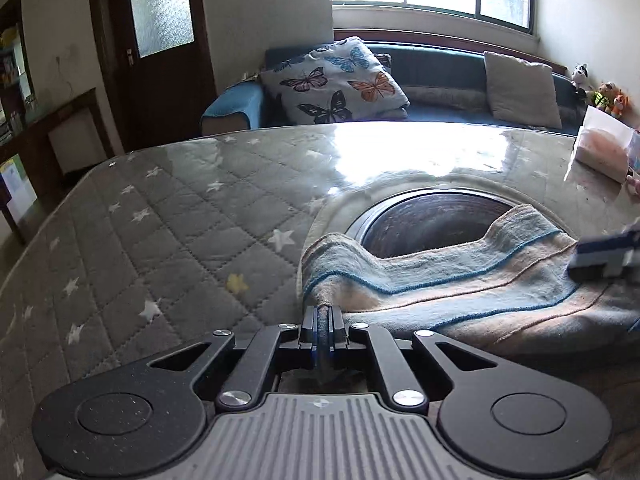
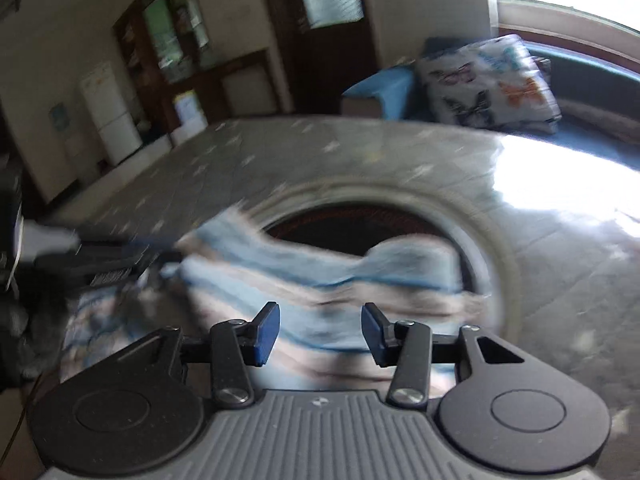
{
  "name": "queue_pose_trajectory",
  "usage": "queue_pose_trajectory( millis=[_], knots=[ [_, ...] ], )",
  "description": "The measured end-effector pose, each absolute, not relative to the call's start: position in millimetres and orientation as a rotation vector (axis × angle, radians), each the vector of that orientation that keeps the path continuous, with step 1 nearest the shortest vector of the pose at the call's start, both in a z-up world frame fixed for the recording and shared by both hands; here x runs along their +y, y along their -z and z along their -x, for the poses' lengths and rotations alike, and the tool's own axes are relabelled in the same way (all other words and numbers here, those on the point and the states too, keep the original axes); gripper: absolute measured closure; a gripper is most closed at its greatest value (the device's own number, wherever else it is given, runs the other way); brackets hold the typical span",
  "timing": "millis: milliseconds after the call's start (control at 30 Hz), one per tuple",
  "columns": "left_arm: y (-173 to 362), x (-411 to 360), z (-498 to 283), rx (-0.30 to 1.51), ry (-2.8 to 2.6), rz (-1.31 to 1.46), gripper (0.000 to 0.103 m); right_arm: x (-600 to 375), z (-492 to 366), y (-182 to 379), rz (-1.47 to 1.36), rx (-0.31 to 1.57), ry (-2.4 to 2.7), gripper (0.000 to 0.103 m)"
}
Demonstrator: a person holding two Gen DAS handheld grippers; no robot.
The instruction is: Fold clothes
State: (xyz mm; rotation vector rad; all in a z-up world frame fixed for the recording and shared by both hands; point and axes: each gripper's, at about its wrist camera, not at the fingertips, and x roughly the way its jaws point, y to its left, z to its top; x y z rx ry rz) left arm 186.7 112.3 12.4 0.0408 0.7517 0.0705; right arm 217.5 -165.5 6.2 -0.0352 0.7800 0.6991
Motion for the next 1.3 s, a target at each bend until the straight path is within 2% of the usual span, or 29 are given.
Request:
queue_pose_trajectory(
  millis=[133,300,467,667,1033,1133,1300],
  knots=[
    [-12,112,-182,0.747,-0.069,-0.039,0.098,-196,-239,-5,0.024,0.787,-0.554,0.06],
    [-8,109,-183,0.76,-0.073,-0.044,0.097,-220,-263,17,-0.003,0.851,-0.45,0.07],
    [-8,109,-183,0.764,-0.071,-0.048,0.097,-210,-266,29,0.041,0.846,-0.459,0.074],
    [-8,107,-186,0.759,-0.072,-0.059,0.097,-194,-267,31,0.131,0.831,-0.457,0.101],
    [-18,93,-212,0.713,-0.045,-0.119,0.097,-227,-292,-35,0.281,0.576,-0.178,0.102],
    [-13,87,-215,0.726,-0.033,-0.147,0.094,-244,-308,-35,0.284,0.597,-0.086,0.1],
    [-16,97,-218,0.72,-0.038,-0.111,0.09,-262,-310,-20,0.238,0.682,-0.095,0.091]
  ],
)
